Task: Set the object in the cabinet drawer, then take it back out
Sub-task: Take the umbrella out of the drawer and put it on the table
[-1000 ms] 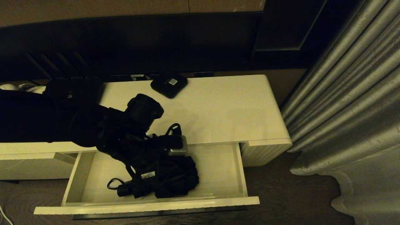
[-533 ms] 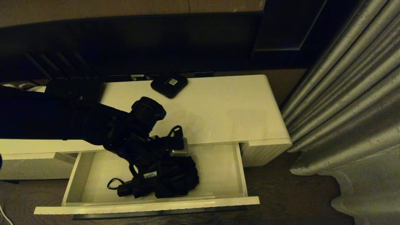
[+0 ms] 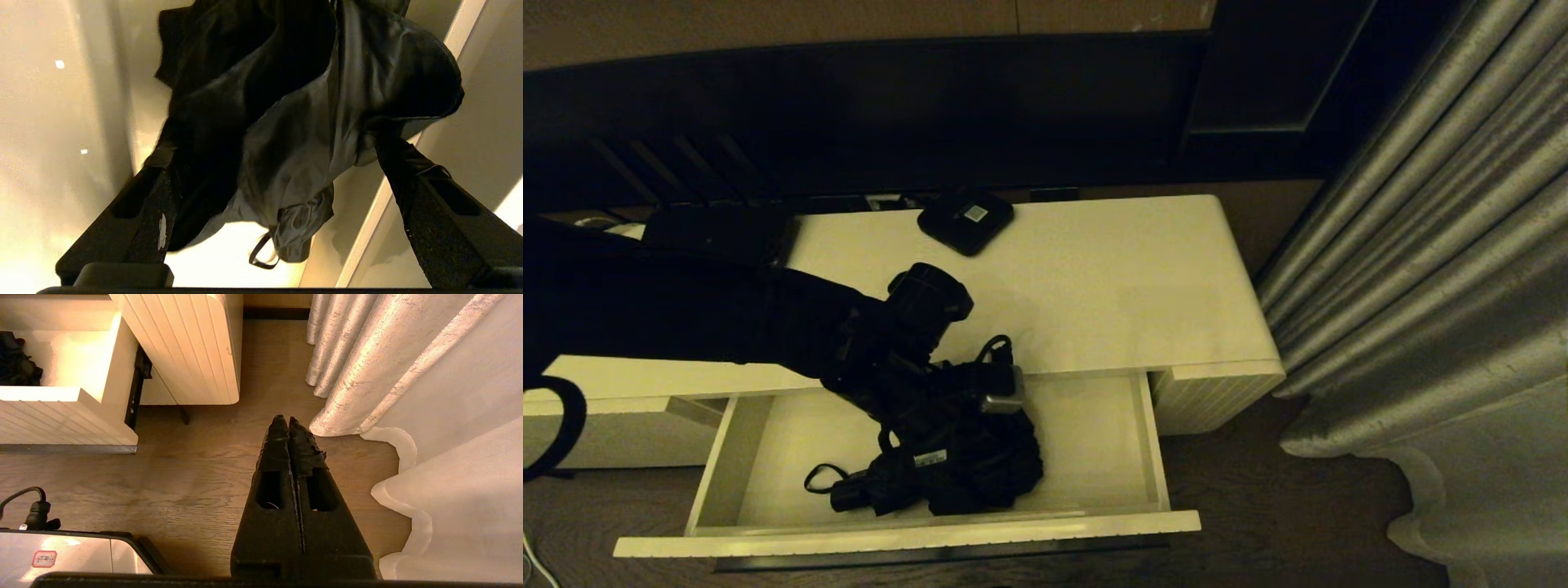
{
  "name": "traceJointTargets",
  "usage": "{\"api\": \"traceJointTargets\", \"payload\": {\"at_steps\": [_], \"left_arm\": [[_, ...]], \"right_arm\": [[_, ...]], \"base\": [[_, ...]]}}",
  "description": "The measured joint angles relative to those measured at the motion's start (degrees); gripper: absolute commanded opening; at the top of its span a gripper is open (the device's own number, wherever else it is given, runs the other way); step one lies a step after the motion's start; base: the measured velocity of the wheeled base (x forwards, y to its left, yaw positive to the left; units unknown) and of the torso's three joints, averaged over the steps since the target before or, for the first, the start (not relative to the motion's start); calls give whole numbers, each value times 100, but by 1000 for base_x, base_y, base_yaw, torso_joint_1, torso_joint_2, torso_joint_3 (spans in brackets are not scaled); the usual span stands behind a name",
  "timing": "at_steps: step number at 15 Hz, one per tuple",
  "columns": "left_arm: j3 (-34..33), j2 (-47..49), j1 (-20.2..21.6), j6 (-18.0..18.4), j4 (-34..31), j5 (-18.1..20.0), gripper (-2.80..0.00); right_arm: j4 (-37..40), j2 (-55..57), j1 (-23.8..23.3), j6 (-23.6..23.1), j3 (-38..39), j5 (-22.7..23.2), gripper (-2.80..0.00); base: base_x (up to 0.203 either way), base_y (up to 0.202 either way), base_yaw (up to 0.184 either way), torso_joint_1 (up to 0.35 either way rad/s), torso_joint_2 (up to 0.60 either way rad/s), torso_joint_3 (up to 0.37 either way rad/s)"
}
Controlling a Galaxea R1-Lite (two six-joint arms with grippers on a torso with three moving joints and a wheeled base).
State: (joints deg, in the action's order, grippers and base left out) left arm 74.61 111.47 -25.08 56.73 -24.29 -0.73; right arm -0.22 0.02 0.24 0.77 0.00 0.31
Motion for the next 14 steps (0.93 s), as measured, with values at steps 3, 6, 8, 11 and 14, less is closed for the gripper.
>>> {"api": "traceJointTargets", "payload": {"at_steps": [3, 6, 8, 11, 14], "left_arm": [[12, 64, 2, -6, 12, -2, 0], [-2, 134, 0, -6, 40, -11, 0], [-7, 204, -4, -7, 55, -15, 0], [-27, 289, -4, -23, 75, -17, 0], [-41, 356, -2, -37, 79, -20, 0]], "right_arm": [[-1, 0, 0, 0, 0, 1, -280], [0, 0, 0, 2, 0, 0, -280], [-2, 0, 0, 0, 0, 1, -280], [0, 0, 0, 2, 0, -1, -280], [0, 0, 0, 2, 0, 1, -280]], "base": [[0, 0, 0, 0, 0, 0], [0, 0, 0, 0, 0, 0], [0, 0, 0, 0, 0, 0], [0, 0, 0, 0, 0, 0], [0, 0, 0, 0, 0, 0]]}}
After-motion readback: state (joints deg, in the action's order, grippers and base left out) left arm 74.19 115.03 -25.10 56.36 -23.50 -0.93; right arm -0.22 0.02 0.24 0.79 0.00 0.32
